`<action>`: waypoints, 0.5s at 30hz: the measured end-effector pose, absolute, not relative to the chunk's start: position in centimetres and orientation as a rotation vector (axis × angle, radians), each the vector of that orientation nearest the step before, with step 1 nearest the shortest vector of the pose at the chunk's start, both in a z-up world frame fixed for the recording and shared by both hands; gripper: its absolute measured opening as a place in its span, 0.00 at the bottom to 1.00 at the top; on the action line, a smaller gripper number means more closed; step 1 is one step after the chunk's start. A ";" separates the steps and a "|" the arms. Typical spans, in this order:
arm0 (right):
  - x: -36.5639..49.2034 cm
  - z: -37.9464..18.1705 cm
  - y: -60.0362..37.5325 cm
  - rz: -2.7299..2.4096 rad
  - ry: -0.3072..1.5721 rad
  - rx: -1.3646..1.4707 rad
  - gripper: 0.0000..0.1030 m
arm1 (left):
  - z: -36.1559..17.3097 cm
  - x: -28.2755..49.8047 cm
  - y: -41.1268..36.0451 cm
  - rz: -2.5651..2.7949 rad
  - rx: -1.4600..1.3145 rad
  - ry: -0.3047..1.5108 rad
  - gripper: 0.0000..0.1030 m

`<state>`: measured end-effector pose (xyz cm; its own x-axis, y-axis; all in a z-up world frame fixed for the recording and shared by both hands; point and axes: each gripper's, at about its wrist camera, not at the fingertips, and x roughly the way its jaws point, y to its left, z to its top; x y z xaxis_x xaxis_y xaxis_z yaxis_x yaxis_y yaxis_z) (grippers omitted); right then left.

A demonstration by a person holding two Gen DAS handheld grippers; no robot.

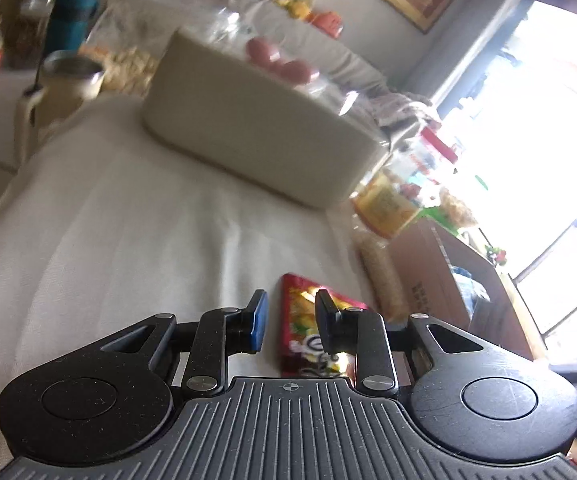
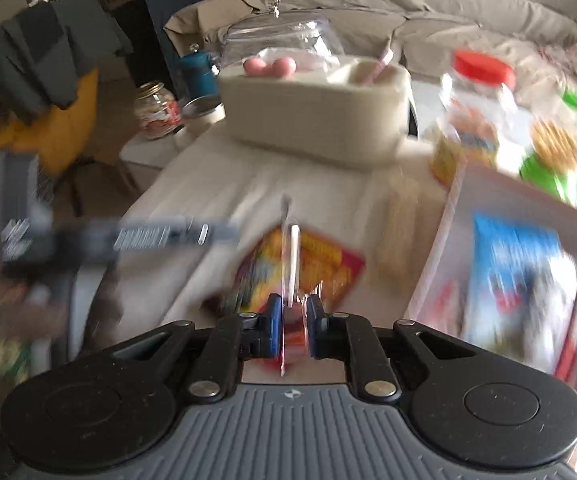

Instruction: Organize snacks

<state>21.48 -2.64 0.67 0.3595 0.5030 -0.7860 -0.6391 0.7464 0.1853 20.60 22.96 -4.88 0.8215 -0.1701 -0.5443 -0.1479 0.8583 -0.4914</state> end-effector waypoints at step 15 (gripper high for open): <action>14.0 -3.6 -16.8 0.449 0.790 -0.067 0.66 | -2.8 16.1 8.5 -0.354 -0.296 0.721 0.29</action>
